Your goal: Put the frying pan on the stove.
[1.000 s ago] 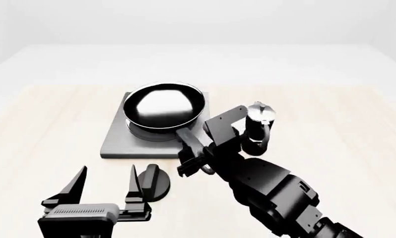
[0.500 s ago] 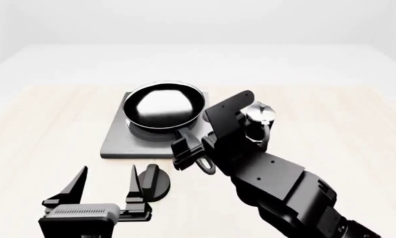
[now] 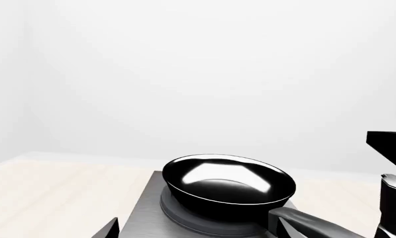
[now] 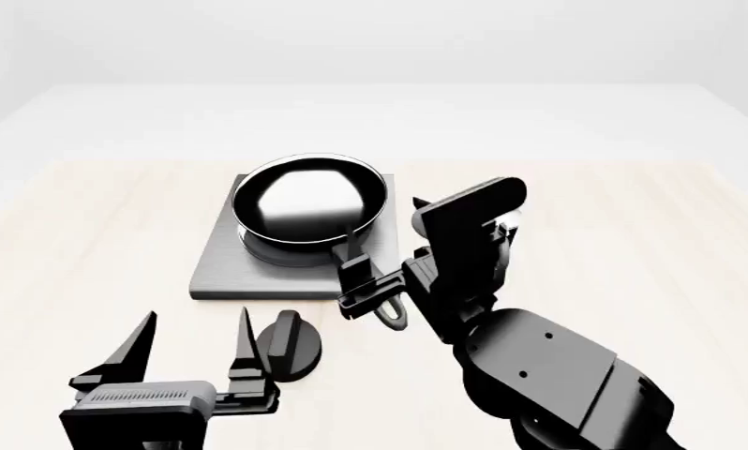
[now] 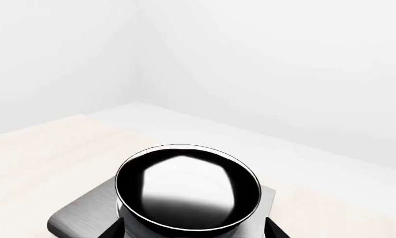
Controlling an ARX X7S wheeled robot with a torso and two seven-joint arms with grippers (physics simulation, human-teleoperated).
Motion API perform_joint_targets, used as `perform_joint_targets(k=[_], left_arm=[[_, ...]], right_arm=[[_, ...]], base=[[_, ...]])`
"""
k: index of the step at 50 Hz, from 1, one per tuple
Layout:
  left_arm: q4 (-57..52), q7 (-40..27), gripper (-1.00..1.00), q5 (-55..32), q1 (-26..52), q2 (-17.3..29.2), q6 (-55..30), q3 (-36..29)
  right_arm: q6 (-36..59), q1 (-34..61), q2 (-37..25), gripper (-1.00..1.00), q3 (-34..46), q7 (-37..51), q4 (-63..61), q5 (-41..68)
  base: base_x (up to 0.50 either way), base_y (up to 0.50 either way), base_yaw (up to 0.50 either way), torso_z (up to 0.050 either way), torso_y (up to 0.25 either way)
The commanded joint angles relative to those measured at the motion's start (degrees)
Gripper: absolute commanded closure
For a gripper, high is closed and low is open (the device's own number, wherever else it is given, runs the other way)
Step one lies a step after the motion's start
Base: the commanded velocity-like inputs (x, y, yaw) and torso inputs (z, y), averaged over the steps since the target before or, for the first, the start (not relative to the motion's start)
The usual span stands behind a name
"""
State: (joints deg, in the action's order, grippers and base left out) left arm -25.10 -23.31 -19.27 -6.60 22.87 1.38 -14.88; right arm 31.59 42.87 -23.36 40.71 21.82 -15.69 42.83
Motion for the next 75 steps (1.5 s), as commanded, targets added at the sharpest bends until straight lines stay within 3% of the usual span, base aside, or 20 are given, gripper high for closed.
perform_joint_targets(k=[1,75], left_arm=[[-0.1,-0.2,-1.0,-0.6,0.0,0.3,0.1,0.4],[-16.0,-4.0,-1.0,0.6,-8.5,5.6,1.8,3.4]], right_arm=[[-4.6,-6.0,-3.5,-1.0,-1.9,3.4,-6.4,-1.5],[-13.8,-25.6,-21.4,-1.0,-10.4,17.6,-37.2,-4.2]], base=[[0.0,0.0,0.0,0.0,0.0],[0.0,0.0,0.0,0.0,0.0]])
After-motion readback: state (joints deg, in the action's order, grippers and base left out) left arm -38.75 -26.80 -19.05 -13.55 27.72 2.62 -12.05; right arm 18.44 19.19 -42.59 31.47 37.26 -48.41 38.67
